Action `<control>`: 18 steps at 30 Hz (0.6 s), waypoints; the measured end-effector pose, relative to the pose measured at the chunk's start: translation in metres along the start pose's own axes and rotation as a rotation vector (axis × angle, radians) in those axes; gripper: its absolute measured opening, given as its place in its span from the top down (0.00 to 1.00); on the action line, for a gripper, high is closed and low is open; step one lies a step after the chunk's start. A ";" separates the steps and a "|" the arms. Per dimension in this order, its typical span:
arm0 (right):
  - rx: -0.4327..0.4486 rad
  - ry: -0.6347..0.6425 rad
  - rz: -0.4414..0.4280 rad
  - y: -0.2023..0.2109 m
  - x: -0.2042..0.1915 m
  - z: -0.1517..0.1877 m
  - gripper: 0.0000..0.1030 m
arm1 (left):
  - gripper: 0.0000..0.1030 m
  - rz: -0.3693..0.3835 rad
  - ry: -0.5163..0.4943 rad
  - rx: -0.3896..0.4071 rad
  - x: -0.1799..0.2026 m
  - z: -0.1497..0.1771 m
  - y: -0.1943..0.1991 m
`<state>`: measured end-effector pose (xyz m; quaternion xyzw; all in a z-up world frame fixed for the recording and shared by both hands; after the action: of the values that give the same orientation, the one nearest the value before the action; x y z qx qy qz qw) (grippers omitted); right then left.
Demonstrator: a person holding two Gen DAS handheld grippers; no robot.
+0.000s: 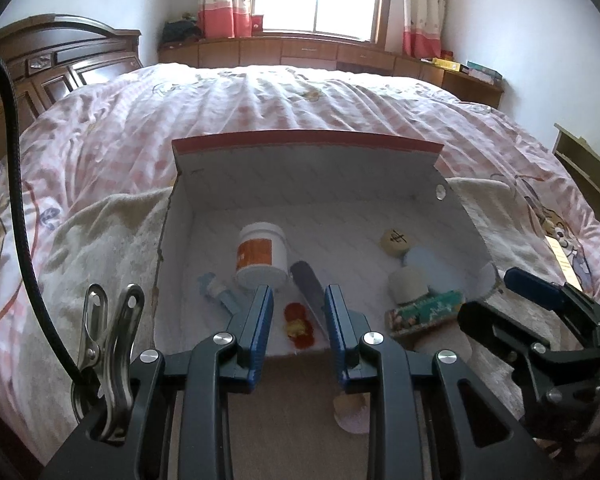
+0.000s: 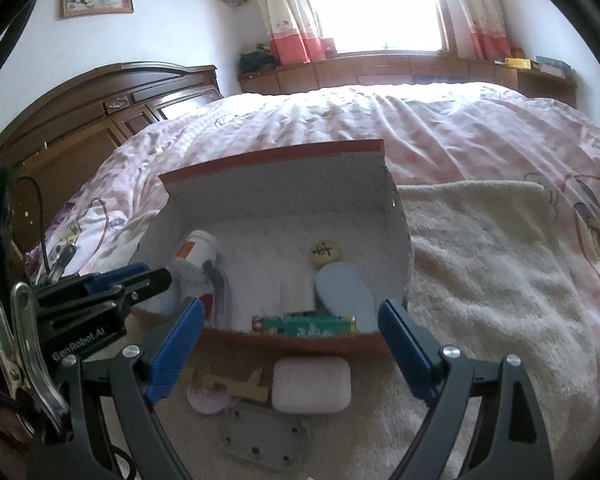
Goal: Organize rigid objects
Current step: 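Withdraw both tools from the box toward the remaining objects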
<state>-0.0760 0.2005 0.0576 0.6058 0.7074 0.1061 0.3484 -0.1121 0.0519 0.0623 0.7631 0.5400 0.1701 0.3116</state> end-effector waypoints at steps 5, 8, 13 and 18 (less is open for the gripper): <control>-0.016 0.017 0.013 0.006 0.003 0.013 0.11 | 0.73 0.009 -0.013 0.000 0.005 0.009 0.007; -0.027 0.025 0.018 0.009 0.006 0.021 0.11 | 0.73 0.014 -0.018 -0.004 0.009 0.015 0.010; -0.053 0.027 0.031 0.008 0.011 0.032 0.11 | 0.73 0.028 -0.022 -0.020 0.014 0.028 0.011; -0.084 0.008 0.047 0.000 0.019 0.042 0.11 | 0.73 0.036 -0.021 -0.046 0.015 0.043 0.009</control>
<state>-0.0504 0.2068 0.0196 0.6067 0.6893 0.1460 0.3681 -0.0751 0.0514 0.0350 0.7671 0.5189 0.1799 0.3316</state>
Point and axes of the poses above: each gripper's, at about its wrist camera, not at the fingertips, and y roughly against the way its jaws point, x to its right, z to its underside, the point moved 5 cm from there along -y, roughly the way its jaws point, and after that the axes turned 12 degrees about -y, right-handed, at the moved point
